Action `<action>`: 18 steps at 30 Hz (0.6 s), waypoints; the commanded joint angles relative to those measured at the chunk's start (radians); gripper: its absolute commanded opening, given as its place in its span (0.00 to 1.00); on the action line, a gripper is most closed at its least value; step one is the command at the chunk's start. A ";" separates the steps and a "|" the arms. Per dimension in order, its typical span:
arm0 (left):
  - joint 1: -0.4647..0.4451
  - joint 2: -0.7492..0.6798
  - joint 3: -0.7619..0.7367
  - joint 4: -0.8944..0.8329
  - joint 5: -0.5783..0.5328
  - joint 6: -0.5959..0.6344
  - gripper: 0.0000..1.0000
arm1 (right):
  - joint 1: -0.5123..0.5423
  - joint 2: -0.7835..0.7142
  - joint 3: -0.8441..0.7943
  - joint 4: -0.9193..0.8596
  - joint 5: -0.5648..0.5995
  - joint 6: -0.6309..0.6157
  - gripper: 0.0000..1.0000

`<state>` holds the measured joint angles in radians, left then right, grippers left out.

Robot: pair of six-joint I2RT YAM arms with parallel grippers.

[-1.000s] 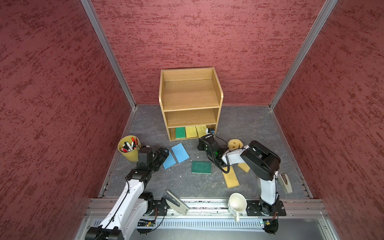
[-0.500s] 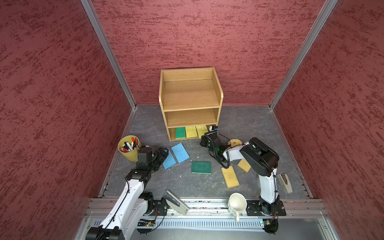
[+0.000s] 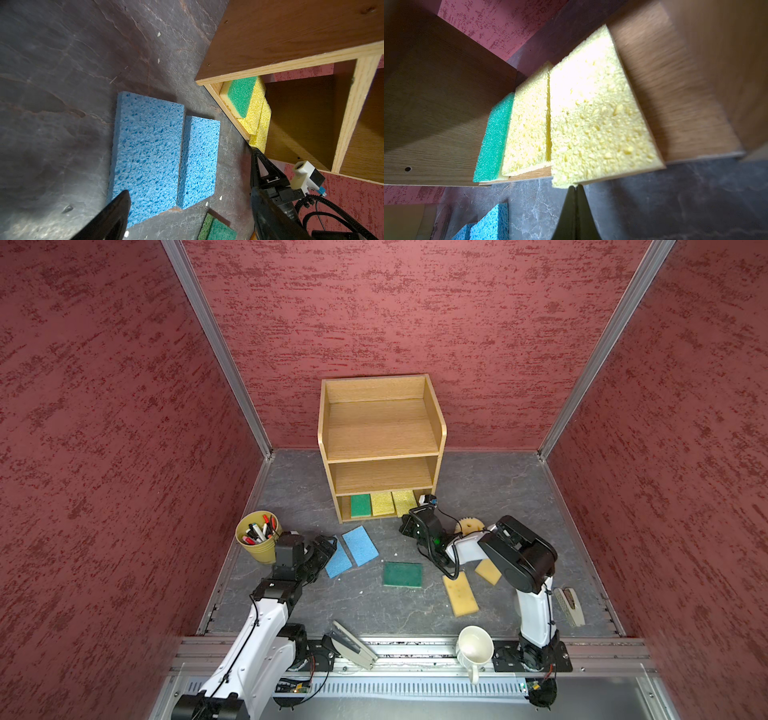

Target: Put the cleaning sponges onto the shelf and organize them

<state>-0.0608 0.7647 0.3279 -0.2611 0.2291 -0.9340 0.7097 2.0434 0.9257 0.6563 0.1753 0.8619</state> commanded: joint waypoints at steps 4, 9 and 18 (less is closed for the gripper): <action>0.010 -0.008 -0.001 0.011 0.003 0.019 0.90 | -0.001 0.040 0.057 0.010 0.004 0.025 0.00; 0.014 -0.002 -0.005 0.018 0.007 0.019 0.90 | -0.001 0.054 0.063 0.015 0.010 0.034 0.00; 0.020 -0.002 -0.005 0.021 0.015 0.022 0.90 | -0.001 0.010 -0.004 0.037 0.010 0.057 0.00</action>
<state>-0.0494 0.7658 0.3279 -0.2611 0.2348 -0.9291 0.7097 2.0792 0.9527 0.6704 0.1761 0.8913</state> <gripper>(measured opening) 0.901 0.041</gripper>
